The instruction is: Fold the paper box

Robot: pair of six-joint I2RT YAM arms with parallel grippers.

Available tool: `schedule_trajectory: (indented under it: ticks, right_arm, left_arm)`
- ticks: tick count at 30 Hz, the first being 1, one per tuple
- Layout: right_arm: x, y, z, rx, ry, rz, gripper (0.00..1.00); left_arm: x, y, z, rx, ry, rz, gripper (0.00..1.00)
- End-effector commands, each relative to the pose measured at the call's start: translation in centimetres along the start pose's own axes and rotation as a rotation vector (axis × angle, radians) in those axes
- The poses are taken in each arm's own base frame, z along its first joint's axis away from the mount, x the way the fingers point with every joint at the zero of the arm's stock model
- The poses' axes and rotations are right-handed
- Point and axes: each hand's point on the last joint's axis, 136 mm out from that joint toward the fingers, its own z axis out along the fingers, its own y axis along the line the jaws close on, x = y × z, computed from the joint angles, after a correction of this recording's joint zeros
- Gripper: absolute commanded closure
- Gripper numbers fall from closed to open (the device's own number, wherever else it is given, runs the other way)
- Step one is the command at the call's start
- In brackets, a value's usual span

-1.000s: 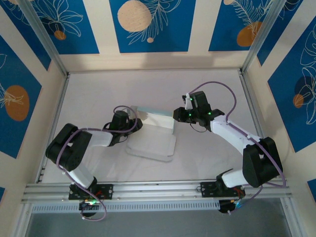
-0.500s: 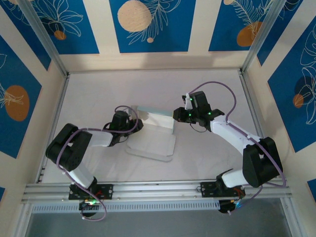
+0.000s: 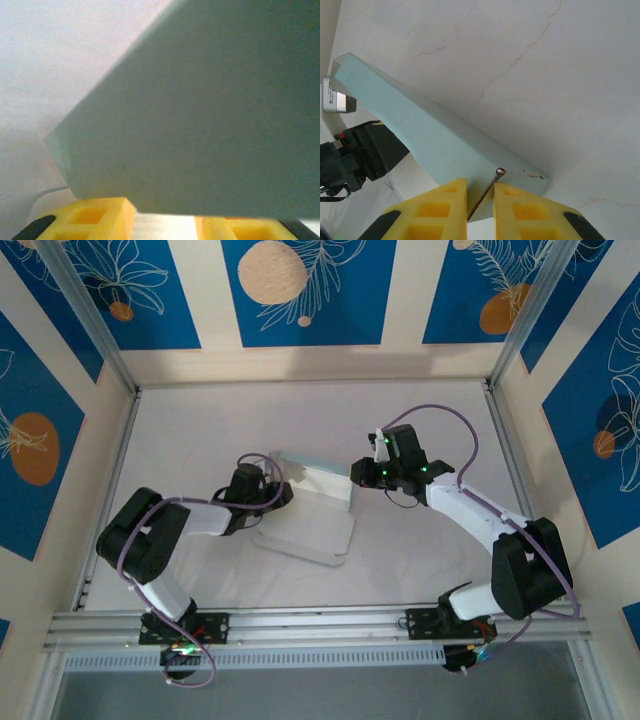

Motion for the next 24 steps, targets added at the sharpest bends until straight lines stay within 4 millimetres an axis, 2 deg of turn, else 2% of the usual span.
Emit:
schedule_trajectory:
  ticks: [1,5,11,13,18,24]
  right_arm:
    - [1.9,0.2,0.3,0.002,0.079,-0.021,0.8]
    - [1.6,0.2,0.1,0.01,0.07,-0.029,0.8]
    - [1.5,0.3,0.2,0.01,0.074,-0.033,0.8]
    - [1.5,0.4,0.3,0.009,0.075,-0.036,0.8]
    - [1.5,0.3,0.2,0.017,0.077,-0.043,0.8]
    - [1.5,0.3,0.3,0.023,0.079,-0.044,0.8]
  left_arm:
    - [0.3,-1.5,-0.3,0.02,0.018,0.071,0.64]
    - [-1.5,-1.2,-2.3,-0.051,-0.059,0.141,0.65]
    - [-3.7,-1.9,-6.4,-0.023,-0.268,0.254,0.67]
    - [-3.8,-2.0,-6.4,-0.013,-0.286,0.278,0.66]
    - [-3.6,-1.0,-5.2,-0.03,-0.284,0.236,0.67]
    - [-3.4,0.2,-5.6,-0.053,-0.305,0.199,0.76]
